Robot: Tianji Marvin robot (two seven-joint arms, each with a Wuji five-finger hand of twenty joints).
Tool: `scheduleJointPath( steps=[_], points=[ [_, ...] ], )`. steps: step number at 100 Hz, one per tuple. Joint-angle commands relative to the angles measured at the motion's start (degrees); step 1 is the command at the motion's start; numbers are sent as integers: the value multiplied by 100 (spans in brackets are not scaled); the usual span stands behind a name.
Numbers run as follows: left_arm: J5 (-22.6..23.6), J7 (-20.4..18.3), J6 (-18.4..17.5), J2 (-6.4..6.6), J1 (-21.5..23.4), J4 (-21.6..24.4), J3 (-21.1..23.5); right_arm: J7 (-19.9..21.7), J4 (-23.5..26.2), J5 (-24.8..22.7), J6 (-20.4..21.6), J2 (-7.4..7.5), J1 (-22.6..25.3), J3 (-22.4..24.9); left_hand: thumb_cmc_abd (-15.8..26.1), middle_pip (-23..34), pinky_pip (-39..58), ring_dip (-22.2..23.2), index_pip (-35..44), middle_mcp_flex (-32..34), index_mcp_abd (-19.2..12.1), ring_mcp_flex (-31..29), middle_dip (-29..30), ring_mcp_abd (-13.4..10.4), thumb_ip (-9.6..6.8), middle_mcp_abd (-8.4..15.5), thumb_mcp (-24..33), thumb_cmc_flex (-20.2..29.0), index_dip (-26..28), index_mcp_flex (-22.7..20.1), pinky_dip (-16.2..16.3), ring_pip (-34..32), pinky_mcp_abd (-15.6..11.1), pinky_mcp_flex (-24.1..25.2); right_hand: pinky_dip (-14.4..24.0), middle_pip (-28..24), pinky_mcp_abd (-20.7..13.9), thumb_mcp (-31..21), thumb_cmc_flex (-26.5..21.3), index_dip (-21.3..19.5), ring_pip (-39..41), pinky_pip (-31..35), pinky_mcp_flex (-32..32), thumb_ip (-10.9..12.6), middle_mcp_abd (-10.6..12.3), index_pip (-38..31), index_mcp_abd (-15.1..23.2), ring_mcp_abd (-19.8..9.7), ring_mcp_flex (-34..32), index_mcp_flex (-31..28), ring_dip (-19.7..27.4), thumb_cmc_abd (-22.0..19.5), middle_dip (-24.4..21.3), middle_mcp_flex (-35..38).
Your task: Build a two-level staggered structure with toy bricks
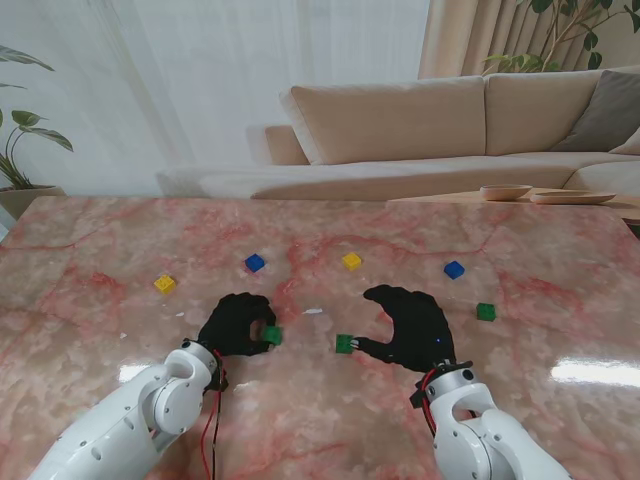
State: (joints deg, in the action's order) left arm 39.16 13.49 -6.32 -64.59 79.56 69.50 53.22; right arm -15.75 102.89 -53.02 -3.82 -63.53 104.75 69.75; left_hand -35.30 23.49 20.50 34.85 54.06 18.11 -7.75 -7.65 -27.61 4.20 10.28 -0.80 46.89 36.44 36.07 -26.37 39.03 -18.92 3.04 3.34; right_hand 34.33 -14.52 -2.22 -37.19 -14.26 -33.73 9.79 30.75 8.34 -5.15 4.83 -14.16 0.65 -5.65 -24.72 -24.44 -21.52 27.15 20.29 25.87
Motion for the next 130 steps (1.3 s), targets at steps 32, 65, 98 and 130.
scheduleJointPath(
  steps=[32, 65, 98, 130],
  points=[
    [-233, 360, 37, -238, -348, -267, -519, 137, 31, 35, 7, 5, 91, 39, 185, 56, 204, 66, 644, 225, -484, -139, -35, 3, 75, 128, -144, 200, -6, -470, -78, -121, -115, -12, -135, 15, 9, -76, 184, 68, -36, -47, -104, 165, -51, 30, -5, 45, 178, 79, 128, -83, -75, 52],
    [-497, 652, -57, -470, -758, -733, -1143, 149, 31, 65, 43, 4, 147, 103, 221, 78, 264, 80, 690, 255, -460, -155, -58, 21, 32, 121, -212, 209, -19, -426, -92, -136, -99, -4, -134, -1, 7, -86, 193, 73, -36, -46, -107, 162, -68, 36, -25, 50, 203, 107, 128, -101, -70, 23],
    [-546, 677, -146, -550, -931, -903, -1470, 132, 18, 117, 66, -5, 195, 170, -7, 48, 256, 72, 726, 240, -426, -134, -56, 31, 82, 104, -310, 90, 69, -350, -125, -109, -84, 17, -134, -10, 3, -88, 197, 76, -34, -47, -107, 162, -64, 30, -14, 47, 201, 95, 128, -108, -73, 20],
    [-544, 661, -245, -587, -1046, -1071, -1716, 131, 26, 147, 93, -8, 231, 212, -106, 18, 231, 69, 715, 227, -396, -137, -56, 54, 115, 98, -179, -4, 286, -302, -139, -86, -71, 26, -135, -9, -1, -95, 196, 80, -35, -49, -108, 161, -69, 30, -21, 51, 205, 96, 129, -118, -77, 20]
  ],
)
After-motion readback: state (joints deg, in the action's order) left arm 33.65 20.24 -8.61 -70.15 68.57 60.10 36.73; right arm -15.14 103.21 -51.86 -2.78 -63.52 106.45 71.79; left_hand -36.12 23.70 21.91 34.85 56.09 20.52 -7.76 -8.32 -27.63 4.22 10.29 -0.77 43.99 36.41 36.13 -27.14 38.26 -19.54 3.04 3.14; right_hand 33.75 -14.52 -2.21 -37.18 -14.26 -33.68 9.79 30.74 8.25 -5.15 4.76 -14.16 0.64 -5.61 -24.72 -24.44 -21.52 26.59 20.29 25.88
